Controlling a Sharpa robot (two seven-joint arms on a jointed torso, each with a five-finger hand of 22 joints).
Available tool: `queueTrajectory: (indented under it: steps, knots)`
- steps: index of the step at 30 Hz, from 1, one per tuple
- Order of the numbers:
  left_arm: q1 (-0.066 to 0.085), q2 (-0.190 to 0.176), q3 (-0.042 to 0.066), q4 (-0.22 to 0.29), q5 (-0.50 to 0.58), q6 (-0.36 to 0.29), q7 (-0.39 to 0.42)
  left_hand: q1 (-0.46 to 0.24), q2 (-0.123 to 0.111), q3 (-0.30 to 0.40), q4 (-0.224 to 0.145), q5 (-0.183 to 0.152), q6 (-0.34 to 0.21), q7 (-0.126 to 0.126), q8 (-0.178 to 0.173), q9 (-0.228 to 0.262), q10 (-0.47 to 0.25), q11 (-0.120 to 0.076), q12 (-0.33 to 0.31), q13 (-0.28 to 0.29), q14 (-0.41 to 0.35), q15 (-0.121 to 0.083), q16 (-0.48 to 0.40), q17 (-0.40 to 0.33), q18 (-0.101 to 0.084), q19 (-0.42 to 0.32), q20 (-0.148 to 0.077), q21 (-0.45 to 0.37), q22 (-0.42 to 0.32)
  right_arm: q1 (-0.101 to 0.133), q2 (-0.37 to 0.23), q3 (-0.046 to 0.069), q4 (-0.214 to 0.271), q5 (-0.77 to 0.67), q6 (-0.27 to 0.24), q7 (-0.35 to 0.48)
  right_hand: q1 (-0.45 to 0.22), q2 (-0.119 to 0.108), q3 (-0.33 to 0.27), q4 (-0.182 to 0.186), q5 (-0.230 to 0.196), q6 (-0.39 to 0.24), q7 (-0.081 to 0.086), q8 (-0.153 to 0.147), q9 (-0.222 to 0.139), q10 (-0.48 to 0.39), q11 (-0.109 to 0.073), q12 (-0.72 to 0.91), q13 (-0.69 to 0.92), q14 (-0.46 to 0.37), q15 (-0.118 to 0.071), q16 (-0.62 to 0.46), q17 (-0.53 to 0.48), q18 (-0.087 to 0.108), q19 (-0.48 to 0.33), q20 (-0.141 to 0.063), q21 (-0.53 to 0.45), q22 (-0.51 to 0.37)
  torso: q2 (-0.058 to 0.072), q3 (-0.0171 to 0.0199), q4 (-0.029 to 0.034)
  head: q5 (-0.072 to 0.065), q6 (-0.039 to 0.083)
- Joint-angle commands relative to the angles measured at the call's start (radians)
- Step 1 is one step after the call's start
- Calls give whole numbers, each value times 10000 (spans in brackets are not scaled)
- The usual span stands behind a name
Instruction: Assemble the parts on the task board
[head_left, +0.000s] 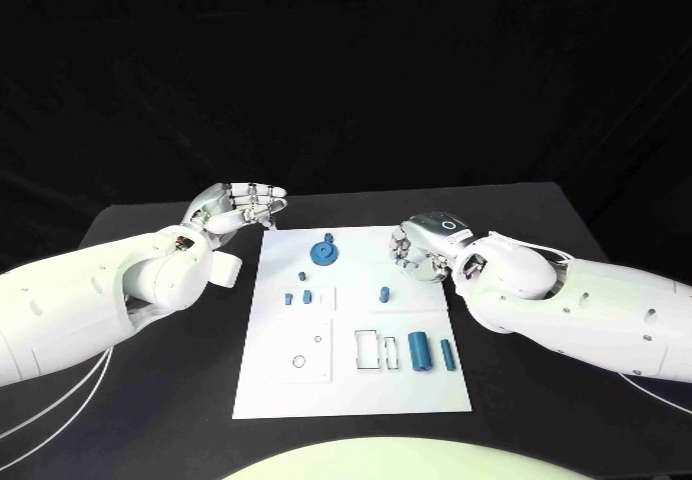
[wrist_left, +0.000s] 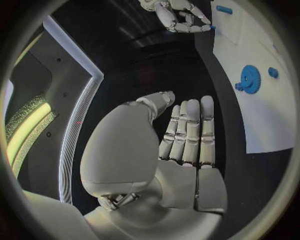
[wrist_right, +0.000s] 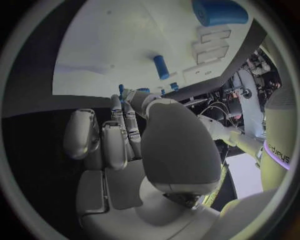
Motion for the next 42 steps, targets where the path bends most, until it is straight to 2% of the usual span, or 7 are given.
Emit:
queueTrajectory:
  steps: [1, 6, 10, 15, 24, 36, 42]
  knots:
    - [11, 32, 9, 11, 23, -23, 45, 30, 65, -43, -33, 2, -22, -2, -8, 3, -70, -20, 55, 10, -47, 7, -34, -9, 130, -19, 55, -70, -12, 13, -78, 15, 310, 356, -400, 39, -36, 62, -6, -53, -21, 75, -5, 30, 17, 641, -574, 22, 121, 346, -89, -37, 14, -198, 70, 26, 45, 1170, 18, 3, -3, 35, 24]
    - [11, 49, 9, 36, 23, -23, 50, 31, 62, -47, -35, 2, -24, 0, -7, 3, -75, -18, 58, 10, -49, 8, -35, -11, 130, -19, 55, -72, -13, -40, -40, 21, 783, 602, -366, 132, -46, 64, 8, -61, -38, 75, -3, 27, 21, 646, -573, 10, 125, 346, -90, -41, 4, -194, 63, 24, 26, 1167, 22, 12, 1, 154, -10]
    - [11, 70, 9, 56, 24, -36, 59, 31, 62, -47, -35, 2, -24, 0, -7, 3, -75, -18, 58, 10, -49, 8, -35, -11, 130, -19, 55, -72, -13, -175, 143, 17, 1106, 715, -366, 231, -50, 66, 16, -66, -45, 73, -2, 24, 22, 646, -572, 3, 126, 348, -90, -35, 14, -194, 63, 24, 26, 1168, 16, 15, -11, 348, -55]
    - [10, 114, 9, 86, 25, -52, 76, 32, 58, -54, -39, 4, -30, 5, -7, 3, -86, -14, 63, 10, -53, 11, -38, -15, 129, -20, 57, -77, -14, -440, 563, 0, 1320, 724, -382, 371, -54, 72, 36, -79, -53, 65, 4, 16, 25, 645, -569, -12, 129, 345, -89, -48, -12, -185, 45, 23, -19, 1156, 16, 5, 7, 704, -168]
    - [10, 195, 8, 152, 38, -96, 91, 32, 58, -54, -39, 4, -30, 5, -7, 3, -86, -14, 63, 10, -53, 11, -38, -15, 129, -20, 57, -77, -14, -958, 1334, -83, 1120, 695, -302, 564, -62, 81, 75, -107, -47, 46, 16, 0, 29, 640, -560, -45, 134, 348, -84, -43, -8, -181, 38, 22, -37, 1158, 26, -15, 17, 1206, -334]
    - [12, 317, 8, 199, 48, -134, 82, 26, 53, -69, -38, 6, -40, 10, -6, 3, -109, -6, 71, 9, -62, 18, -44, -24, 127, -23, 63, -88, -18, -1338, 1946, -162, 584, 683, -185, 689, -67, 84, 93, -123, -44, 38, 23, -8, 32, 638, -554, -62, 138, 347, -81, -50, -23, -177, 30, 22, -58, 1155, 27, -4, 18, 1634, -573]
    - [12, 352, 8, 201, 49, -118, 62, 26, 53, -69, -38, 6, -40, 10, -6, 3, -109, -6, 71, 9, -62, 18, -44, -24, 127, -23, 63, -88, -18, -1464, 2108, -180, 430, 664, -68, 710, -72, 88, 107, -136, -42, 30, 29, -15, 35, 635, -549, -76, 141, 349, -78, -45, -16, -177, 29, 23, -59, 1159, 22, -1, 18, 1771, -595]
